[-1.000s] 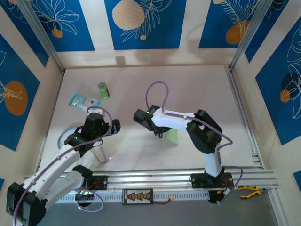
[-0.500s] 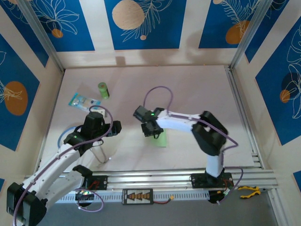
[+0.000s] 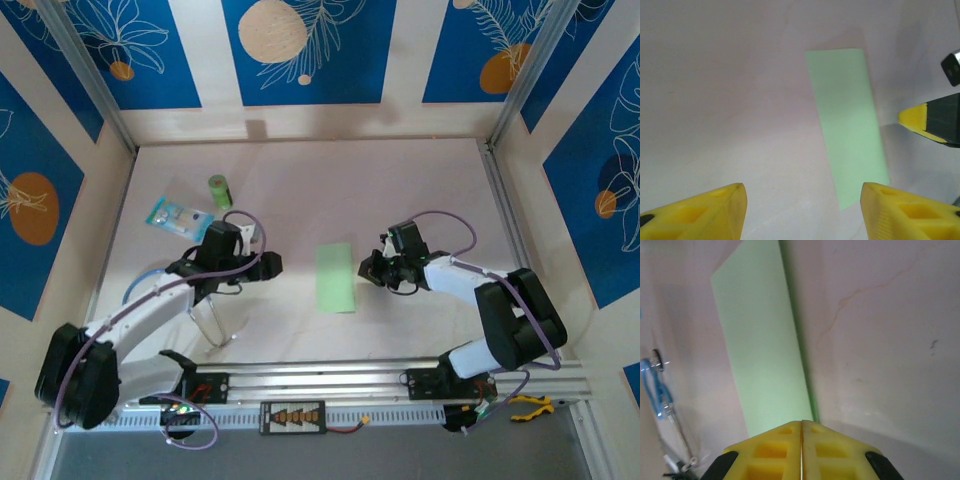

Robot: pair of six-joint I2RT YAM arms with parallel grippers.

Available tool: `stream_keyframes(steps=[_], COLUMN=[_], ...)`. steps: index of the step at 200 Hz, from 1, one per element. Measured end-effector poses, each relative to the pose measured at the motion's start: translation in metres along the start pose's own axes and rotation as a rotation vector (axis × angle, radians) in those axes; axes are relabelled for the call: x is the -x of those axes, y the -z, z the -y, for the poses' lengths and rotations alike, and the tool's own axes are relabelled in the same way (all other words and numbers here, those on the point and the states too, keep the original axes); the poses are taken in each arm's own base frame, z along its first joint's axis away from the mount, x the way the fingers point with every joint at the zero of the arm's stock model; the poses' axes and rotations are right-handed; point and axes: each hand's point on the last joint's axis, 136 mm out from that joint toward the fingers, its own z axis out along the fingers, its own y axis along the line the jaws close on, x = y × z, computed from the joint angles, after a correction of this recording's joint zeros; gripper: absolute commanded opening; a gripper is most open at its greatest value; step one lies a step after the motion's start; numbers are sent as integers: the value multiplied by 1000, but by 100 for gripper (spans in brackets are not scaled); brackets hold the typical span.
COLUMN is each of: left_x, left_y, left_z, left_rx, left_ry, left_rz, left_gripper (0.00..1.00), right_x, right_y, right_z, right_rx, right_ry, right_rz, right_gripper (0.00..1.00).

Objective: Fold a paper plane with a square sheet of paper (pick it up from the middle)
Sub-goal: Third fold the triangle at the center of the table.

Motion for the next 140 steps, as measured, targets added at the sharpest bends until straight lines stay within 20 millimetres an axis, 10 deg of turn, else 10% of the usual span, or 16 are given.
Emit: stream_keyframes(steps=[140], left_x=[-17], left_y=[-51], left_z=[22], left_rx=[-158], left_ry=[111], left_rz=[-169], left_gripper=[57], right_x=[-9], right_y=[-38], right_z=[5], right_rx=[123], right_ry=[-41], right_rz=[-152], right_gripper=[6])
